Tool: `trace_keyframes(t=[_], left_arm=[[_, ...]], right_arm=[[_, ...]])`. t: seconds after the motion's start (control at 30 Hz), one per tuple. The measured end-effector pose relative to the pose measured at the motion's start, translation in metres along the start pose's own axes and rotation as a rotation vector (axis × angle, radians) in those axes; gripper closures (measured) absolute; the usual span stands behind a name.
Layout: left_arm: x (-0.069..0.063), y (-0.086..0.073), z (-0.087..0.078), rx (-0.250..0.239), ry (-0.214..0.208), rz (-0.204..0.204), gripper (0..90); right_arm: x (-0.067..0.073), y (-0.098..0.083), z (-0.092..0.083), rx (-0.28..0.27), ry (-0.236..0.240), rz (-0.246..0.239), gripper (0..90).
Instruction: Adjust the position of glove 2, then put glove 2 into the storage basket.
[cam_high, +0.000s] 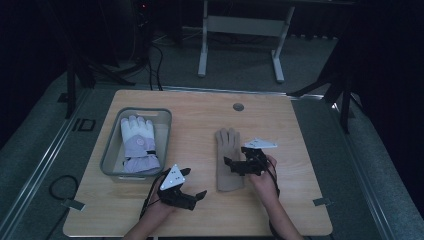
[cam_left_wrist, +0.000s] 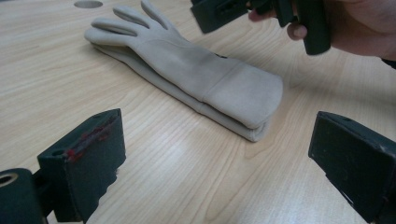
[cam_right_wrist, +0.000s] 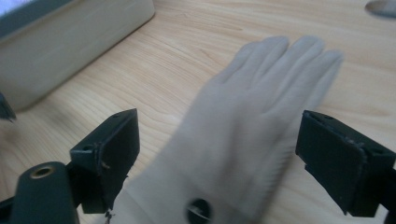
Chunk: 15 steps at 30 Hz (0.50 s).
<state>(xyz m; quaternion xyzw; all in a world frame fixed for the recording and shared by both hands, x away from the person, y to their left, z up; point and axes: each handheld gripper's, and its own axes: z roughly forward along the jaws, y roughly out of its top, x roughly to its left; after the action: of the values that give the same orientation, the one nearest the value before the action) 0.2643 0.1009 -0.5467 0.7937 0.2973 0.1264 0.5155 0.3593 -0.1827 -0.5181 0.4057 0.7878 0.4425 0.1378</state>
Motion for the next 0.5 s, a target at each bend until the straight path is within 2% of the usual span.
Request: trace_keyframes(t=[0.07,0.13,0.23,0.27,0.33,0.4,0.47,0.5], left_arm=[[-0.002,0.001,0.001,0.013,0.005,0.001,3.9],[-0.002,0.002,0.002,0.022,0.002,0.001,4.0],[-0.002,0.003,0.005,0.044,-0.001,0.001,4.6],[-0.003,0.003,0.006,0.050,-0.004,0.001,4.6],[-0.005,0.005,0.009,0.068,0.006,0.020,6.3],[-0.006,0.005,0.011,0.083,-0.015,0.046,7.3],[-0.007,0.006,0.013,0.093,-0.027,0.056,8.5],[-0.008,0.007,0.014,0.095,-0.038,0.061,11.2]], right_arm=[[-0.008,0.000,-0.004,0.002,0.012,-0.059,14.4],[-0.015,-0.001,-0.008,0.016,0.045,-0.079,17.5],[-0.019,-0.003,-0.014,0.009,0.061,-0.110,17.6],[-0.020,-0.003,-0.016,0.001,0.053,-0.118,17.5],[-0.021,-0.004,-0.019,0.008,0.081,-0.114,13.1],[-0.023,-0.004,-0.021,0.040,0.099,-0.077,11.6],[-0.022,-0.005,-0.024,0.039,0.089,-0.086,10.7],[-0.022,-0.005,-0.025,0.042,0.120,-0.076,10.5]])
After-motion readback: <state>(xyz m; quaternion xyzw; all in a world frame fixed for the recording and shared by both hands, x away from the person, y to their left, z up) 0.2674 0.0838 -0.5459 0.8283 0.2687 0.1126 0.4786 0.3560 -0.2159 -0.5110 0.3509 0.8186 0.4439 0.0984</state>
